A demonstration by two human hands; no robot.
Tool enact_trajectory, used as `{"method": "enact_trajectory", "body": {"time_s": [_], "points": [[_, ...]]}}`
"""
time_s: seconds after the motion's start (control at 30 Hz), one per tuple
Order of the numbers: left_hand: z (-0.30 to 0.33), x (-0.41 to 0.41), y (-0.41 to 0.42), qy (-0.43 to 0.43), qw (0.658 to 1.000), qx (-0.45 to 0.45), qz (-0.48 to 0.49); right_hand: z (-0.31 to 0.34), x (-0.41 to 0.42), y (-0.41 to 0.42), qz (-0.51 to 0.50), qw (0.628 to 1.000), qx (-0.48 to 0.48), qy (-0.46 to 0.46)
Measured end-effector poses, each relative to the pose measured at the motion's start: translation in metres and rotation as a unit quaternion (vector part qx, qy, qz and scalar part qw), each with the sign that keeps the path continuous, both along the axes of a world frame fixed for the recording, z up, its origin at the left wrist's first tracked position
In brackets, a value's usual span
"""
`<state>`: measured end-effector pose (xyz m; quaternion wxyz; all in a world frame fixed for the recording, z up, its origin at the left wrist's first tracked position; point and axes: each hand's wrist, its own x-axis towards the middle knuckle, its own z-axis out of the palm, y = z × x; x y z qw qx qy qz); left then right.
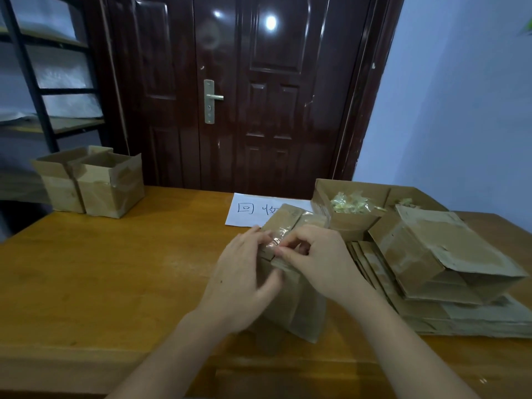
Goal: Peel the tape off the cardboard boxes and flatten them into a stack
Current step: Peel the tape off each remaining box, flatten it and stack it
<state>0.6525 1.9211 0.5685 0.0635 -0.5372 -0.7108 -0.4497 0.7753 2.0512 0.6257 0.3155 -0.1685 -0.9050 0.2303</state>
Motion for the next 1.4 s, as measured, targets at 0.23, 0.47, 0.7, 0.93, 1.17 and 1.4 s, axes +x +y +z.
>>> {"method": "enact_trajectory", "body": {"time_s": [0.23, 0.47, 0.7, 0.93, 1.17, 1.4], "points": [[0.001, 0.0, -0.006, 0.122, 0.982, -0.098, 0.105, 0.011, -0.015, -0.007, 0.019, 0.996, 0.083, -0.032], [-0.009, -0.013, -0.004, 0.029, 0.997, -0.037, 0.057, 0.012, -0.029, -0.008, -0.042, 0.961, 0.24, -0.131], [-0.02, -0.014, -0.004, 0.02, 0.999, -0.015, 0.024, 0.019, -0.027, -0.009, -0.002, 0.985, 0.073, -0.154], [-0.02, -0.003, 0.003, 0.006, 1.0, -0.003, 0.018, 0.007, -0.034, -0.011, -0.05, 0.989, -0.136, -0.021], [-0.006, -0.019, 0.001, 0.05, 0.997, -0.034, 0.041, 0.022, -0.026, 0.009, -0.153, 0.988, -0.001, -0.001], [-0.002, -0.02, 0.004, 0.04, 0.998, -0.046, 0.035, 0.011, -0.029, -0.001, -0.023, 0.999, -0.01, -0.036]]}}
